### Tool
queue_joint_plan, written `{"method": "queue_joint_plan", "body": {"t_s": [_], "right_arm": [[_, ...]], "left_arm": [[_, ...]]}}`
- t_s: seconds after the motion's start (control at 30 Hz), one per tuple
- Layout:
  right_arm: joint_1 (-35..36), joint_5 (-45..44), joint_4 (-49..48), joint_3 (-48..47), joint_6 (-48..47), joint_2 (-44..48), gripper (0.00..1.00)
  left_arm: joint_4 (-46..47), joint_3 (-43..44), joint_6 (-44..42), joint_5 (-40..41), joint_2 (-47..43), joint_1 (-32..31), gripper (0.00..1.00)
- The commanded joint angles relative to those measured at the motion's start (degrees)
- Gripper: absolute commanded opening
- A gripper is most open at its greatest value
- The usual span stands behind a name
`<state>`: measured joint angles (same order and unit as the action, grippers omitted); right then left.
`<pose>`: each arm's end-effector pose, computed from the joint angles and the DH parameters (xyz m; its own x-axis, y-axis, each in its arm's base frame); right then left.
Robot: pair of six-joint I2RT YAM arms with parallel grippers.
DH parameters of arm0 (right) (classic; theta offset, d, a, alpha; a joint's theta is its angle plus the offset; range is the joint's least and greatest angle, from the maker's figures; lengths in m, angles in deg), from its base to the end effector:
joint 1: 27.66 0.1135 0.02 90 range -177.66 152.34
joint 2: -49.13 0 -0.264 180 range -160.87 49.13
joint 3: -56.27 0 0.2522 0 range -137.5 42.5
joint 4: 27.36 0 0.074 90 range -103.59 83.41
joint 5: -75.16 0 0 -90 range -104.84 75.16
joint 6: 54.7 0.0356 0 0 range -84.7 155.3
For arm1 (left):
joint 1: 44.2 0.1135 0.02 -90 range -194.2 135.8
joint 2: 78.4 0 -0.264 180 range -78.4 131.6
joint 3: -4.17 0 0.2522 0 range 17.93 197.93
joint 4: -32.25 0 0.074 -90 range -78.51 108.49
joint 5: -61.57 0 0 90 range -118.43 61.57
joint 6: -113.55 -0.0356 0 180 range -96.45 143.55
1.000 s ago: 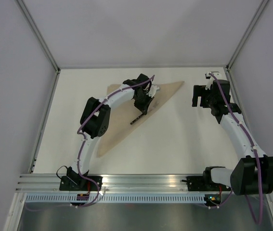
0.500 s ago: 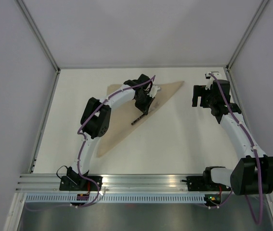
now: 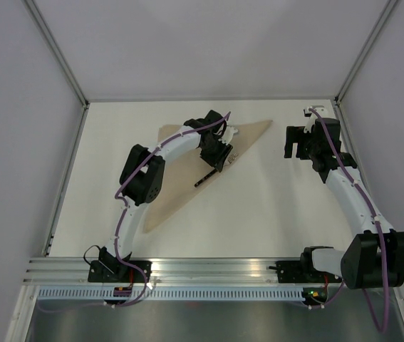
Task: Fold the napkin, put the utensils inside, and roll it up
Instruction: Place the knife on the napkin, then fold the napkin at the center of the board.
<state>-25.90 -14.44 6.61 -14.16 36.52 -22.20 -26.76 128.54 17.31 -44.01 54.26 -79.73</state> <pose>0.2774 0.0088 0.2970 -0.5721 0.0037 -0.8202 -0.0243 0.9995 0.0215 0.3934 -0.2927 0.1714 -0.6763 0.6116 -0.4106 0.7219 0.6611 -0.2044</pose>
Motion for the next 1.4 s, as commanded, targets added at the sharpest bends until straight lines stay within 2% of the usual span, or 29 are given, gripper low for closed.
{"method": "queue_joint_plan", "body": {"t_s": [0.0, 0.07, 0.37, 0.57, 0.77, 0.93, 1.07, 1.1, 1.17, 1.2, 1.37], "right_arm": [[0.26, -0.05, 0.1, -0.29, -0.33, 0.32, 0.96], [0.17, -0.05, 0.18, -0.38, -0.42, 0.49, 0.96], [0.26, 1.61, 0.18, -0.11, -0.51, 0.93, 0.96], [0.7, 3.2, 0.27, 0.15, -0.51, 2.77, 0.96], [5.87, 4.87, 0.1, 0.24, 0.37, 4.62, 0.95], [20.1, 1.19, 0.18, -2.13, -0.68, -0.11, 0.87], [33.46, -6.62, -1.13, -3.98, -4.29, -5.83, 0.82], [38.71, -7.34, -1.66, -4.5, -4.64, -8.1, 0.82], [43.83, -8.75, -2.36, -6.08, -5.17, -10.57, 0.79], [48.55, -9.8, -2.97, -7.48, -5.43, -13.37, 0.78], [61.33, -14.37, -6.22, -12.41, -8.85, -24.09, 0.75]], "left_arm": [[1.13, 0.05, 1.67, 1.07, -1.97, -0.68, 0.53], [1.31, 0.48, 1.84, 1.33, -3.28, -0.77, 0.57], [2.36, 2.07, 3.6, 2.83, -13.9, -0.42, 0.64], [3.16, 0.32, 11.59, 8.62, -23.39, 1.07, 0.63], [3.95, -6.45, 18.98, 13.54, -39.3, 3.88, 0.57], [4.47, -11.98, 23.29, 18.72, -55.18, 5.64, 0.6], [3.95, -13.14, 24.96, 21.63, -63.72, 5.82, 0.63], [3.77, -13.05, 25.4, 22.77, -65.15, 5.91, 0.63], [2.9, -12.52, 25.75, 23.48, -67.96, 5.82, 0.63], [2.72, -12.35, 26.1, 23.57, -68.67, 5.82, 0.63], [0.7, -11.99, 26.89, 24.36, -70.87, 5.91, 0.63]]}}
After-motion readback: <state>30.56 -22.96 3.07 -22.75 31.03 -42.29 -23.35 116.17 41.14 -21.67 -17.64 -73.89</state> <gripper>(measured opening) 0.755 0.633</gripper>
